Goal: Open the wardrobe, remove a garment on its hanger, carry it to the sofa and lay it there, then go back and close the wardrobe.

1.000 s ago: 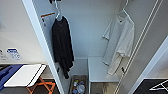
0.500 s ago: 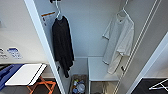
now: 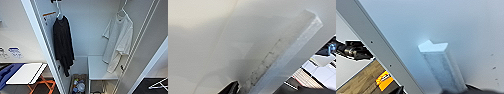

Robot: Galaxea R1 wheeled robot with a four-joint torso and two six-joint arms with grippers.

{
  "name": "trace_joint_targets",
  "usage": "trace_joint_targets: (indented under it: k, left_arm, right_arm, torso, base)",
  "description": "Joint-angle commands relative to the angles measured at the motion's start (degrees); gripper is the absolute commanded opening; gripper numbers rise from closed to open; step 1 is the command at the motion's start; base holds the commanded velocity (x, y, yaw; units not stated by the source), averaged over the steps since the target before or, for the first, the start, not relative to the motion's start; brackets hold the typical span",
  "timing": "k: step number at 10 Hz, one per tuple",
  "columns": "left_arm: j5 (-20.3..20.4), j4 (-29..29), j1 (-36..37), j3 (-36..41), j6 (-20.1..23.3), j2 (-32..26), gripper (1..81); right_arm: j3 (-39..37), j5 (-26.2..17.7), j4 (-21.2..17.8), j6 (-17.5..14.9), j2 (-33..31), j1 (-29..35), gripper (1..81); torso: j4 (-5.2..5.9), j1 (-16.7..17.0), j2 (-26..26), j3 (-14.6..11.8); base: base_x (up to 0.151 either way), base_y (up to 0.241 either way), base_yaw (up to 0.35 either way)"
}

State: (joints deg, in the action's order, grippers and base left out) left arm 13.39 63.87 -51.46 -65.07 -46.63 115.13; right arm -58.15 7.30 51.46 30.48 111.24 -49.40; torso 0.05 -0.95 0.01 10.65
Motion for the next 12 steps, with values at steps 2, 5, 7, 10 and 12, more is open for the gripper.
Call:
trace_joint_targets:
  k: [2, 5, 7, 10, 12]
  left_arm:
    - [12.37, 2.49, -3.43, 9.61, -3.29, 0.81, 81.1]
    - [16.59, 3.02, -4.58, 8.73, -3.2, -1.56, 81.1]
    - [17.37, 3.28, -5.28, 8.39, -3.2, -2.53, 81.1]
    - [18.43, 3.37, -5.81, 7.85, -3.2, -2.62, 81.1]
    - [18.52, 3.63, -6.34, 7.42, -3.2, -2.62, 81.1]
  right_arm:
    - [8.33, -5.02, -0.04, 5.21, 1.38, -5.94, 81.1]
    - [8.41, -4.4, 0.4, 5.21, -0.11, -6.56, 81.1]
    - [7.89, -2.04, 1.01, 5.21, -1.51, -7.61, 81.1]
    - [6.83, 0.34, 1.01, 5.12, -2.66, -8.58, 81.1]
    - [6.57, 0.34, 1.01, 5.12, -2.84, -8.75, 81.1]
  torso:
    - [0.0, -0.02, -0.01, 0.02]
    - [0.0, -0.02, -0.01, 0.02]
    - [0.0, -0.02, -0.01, 0.02]
    - [0.0, -0.02, -0.01, 0.02]
    - [0.0, -0.05, -0.01, 0.02]
  base:
    - [0.0, 0.0, 0.0]
    - [0.0, 0.0, 0.0]
    - [0.0, 0.0, 0.0]
    - [0.0, 0.0, 0.0]
    - [0.0, 0.0, 0.0]
